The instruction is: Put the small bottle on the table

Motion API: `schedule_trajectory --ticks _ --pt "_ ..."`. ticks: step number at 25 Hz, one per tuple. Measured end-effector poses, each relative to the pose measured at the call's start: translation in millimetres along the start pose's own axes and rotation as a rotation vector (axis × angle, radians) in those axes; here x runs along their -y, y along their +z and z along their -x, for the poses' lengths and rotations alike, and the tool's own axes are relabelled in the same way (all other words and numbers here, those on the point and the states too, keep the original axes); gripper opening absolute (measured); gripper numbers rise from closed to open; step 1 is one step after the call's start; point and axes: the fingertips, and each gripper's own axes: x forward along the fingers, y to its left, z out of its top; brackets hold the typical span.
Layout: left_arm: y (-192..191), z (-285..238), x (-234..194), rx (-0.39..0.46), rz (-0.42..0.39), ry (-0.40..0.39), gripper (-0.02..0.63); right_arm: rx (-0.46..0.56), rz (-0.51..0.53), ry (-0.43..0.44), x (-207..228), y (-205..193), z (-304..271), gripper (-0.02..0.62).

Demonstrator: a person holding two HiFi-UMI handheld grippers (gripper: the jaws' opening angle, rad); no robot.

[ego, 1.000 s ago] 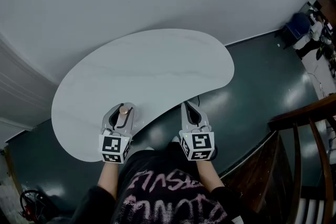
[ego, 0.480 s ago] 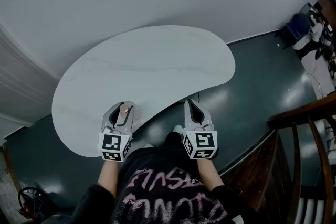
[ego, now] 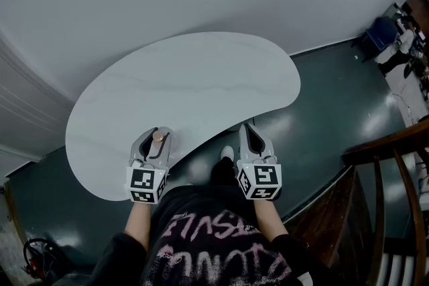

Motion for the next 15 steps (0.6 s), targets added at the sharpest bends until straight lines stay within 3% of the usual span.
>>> schedule_trajectory --ticks 15 --pt "4.3 -42.7 6.4 -0.037 -0.014 0.002 0.140 -0.032 -0.032 0.010 34.9 -7.9 -29.5 0.011"
